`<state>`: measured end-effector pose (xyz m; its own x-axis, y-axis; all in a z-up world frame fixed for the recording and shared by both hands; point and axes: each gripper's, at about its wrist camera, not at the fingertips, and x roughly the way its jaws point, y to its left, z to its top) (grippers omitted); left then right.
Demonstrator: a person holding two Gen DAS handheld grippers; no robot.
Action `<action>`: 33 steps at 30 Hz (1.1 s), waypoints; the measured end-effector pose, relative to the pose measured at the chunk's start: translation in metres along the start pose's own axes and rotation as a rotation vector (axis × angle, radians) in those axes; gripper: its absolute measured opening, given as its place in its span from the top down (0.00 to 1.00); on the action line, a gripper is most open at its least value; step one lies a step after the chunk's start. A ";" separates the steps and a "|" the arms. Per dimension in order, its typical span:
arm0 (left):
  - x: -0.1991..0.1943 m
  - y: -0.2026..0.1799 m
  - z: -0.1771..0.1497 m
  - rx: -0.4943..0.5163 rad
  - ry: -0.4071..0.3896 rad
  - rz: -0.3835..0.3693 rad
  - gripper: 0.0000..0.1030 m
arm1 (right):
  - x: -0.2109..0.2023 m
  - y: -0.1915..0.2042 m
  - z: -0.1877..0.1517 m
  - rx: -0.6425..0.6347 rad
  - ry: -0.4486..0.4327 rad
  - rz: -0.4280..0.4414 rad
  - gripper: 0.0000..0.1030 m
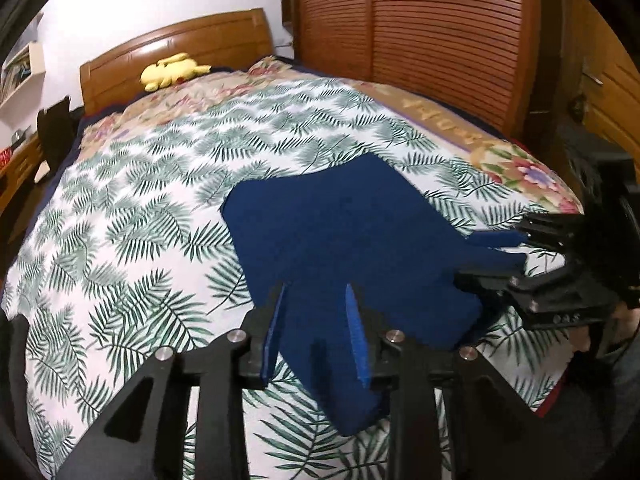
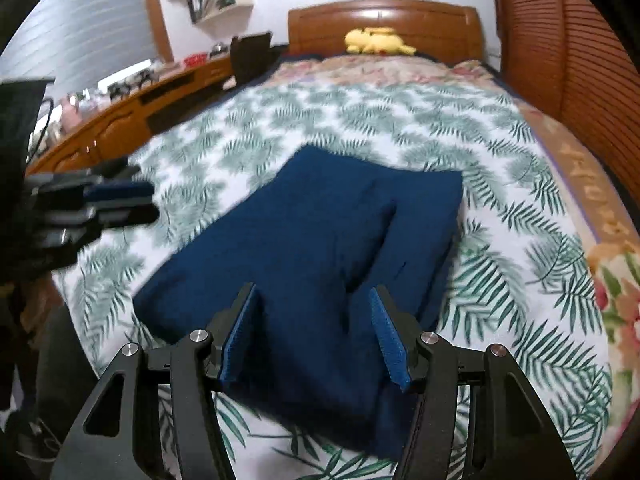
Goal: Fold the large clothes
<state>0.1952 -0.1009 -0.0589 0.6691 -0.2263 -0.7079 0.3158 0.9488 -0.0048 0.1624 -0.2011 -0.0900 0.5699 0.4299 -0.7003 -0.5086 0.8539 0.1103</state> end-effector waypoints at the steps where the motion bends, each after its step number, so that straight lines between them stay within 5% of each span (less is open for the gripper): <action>1: 0.004 0.003 -0.001 -0.001 0.004 0.000 0.71 | 0.003 0.001 -0.003 -0.001 0.013 -0.001 0.44; 4: 0.019 0.010 -0.002 0.011 0.016 0.018 0.70 | 0.012 -0.003 -0.015 0.019 0.054 0.044 0.56; 5: 0.025 0.013 -0.001 0.013 0.021 0.016 0.69 | 0.014 -0.003 -0.019 0.017 0.064 0.076 0.77; 6: 0.029 0.015 0.000 0.014 0.025 0.014 0.69 | 0.014 -0.003 -0.022 0.010 0.071 0.092 0.84; 9: 0.046 0.023 0.010 0.023 0.026 0.012 0.68 | 0.004 -0.002 -0.025 -0.002 0.043 0.077 0.89; 15: 0.086 0.039 0.033 0.043 0.039 -0.003 0.66 | -0.039 0.000 -0.029 0.005 -0.093 -0.044 0.89; 22: 0.134 0.057 0.057 0.073 0.065 0.004 0.66 | -0.022 -0.007 -0.046 0.053 -0.028 -0.115 0.86; 30: 0.180 0.075 0.069 0.026 0.107 -0.020 0.65 | -0.013 -0.017 -0.058 0.142 -0.031 -0.137 0.59; 33: 0.190 0.076 0.069 0.025 0.117 -0.017 0.64 | -0.012 -0.013 -0.062 0.129 -0.029 -0.149 0.56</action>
<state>0.3929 -0.0866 -0.1453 0.5807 -0.2140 -0.7855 0.3443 0.9389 -0.0013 0.1223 -0.2357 -0.1270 0.6519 0.3024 -0.6954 -0.3315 0.9384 0.0973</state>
